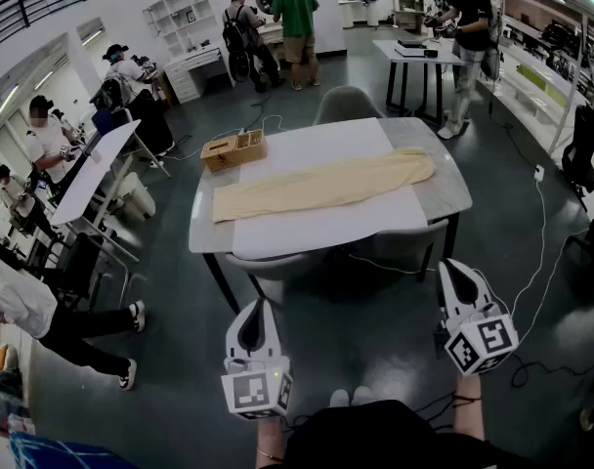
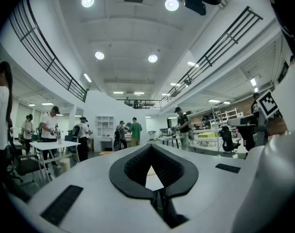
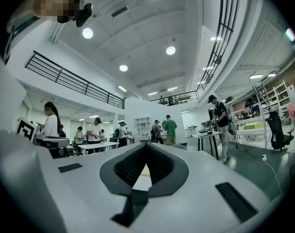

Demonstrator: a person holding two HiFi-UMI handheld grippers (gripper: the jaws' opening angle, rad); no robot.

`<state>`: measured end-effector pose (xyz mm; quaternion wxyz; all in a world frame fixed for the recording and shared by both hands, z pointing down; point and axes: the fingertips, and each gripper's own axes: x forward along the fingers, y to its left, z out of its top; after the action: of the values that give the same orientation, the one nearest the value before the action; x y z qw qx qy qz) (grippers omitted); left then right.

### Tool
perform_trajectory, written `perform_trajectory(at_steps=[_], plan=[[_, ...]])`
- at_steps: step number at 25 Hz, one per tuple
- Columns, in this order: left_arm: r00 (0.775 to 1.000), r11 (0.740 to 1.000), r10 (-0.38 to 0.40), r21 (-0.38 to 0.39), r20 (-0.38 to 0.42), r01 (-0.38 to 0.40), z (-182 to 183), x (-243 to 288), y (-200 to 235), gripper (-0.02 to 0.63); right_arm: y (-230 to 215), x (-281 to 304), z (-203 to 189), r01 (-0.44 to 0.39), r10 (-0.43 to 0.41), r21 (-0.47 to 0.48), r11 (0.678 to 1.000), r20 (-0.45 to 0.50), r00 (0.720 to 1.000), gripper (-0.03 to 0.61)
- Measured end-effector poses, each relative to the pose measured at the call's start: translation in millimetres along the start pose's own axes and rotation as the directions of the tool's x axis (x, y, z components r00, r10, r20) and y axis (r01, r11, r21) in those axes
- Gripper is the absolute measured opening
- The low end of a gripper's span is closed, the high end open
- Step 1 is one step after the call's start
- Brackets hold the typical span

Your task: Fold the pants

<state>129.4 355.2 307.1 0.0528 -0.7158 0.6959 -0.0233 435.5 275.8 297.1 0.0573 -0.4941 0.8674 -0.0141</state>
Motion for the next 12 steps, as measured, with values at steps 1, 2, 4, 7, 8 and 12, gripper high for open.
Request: perform_trajectory(at_steps=[1, 2, 4, 7, 8, 12], plan=[[1.000, 1.000, 0.000, 0.003, -0.002, 0.000, -1, 1, -1, 0.008, -1, 0, -1, -0.003, 0.003, -0.002, 1.000, 0.001, 1.000, 0.014], [1.000, 1.000, 0.000, 0.004, -0.004, 0.000, -2, 2, -2, 0.008, -3, 1, -3, -0.005, 0.005, -0.003, 1.000, 0.002, 1.000, 0.014], [1.000, 1.000, 0.003, 0.001, -0.004, -0.003, -4, 5, -4, 0.008, -6, 2, -5, -0.005, 0.005, -0.002, 1.000, -0.001, 1.000, 0.014], [1.000, 1.000, 0.007, 0.006, -0.007, -0.007, -3, 8, -9, 0.008, -13, 3, -5, -0.006, 0.006, -0.002, 1.000, -0.007, 1.000, 0.014], [1.000, 1.000, 0.005, 0.007, -0.011, -0.005, -2, 8, -11, 0.008, -14, 3, -4, -0.007, 0.007, -0.002, 1.000, -0.007, 1.000, 0.014], [1.000, 1.000, 0.001, 0.006, -0.024, -0.001, -5, 9, -20, 0.008, -20, 5, -4, -0.020, 0.020, 0.013, 1.000, 0.002, 1.000, 0.014]])
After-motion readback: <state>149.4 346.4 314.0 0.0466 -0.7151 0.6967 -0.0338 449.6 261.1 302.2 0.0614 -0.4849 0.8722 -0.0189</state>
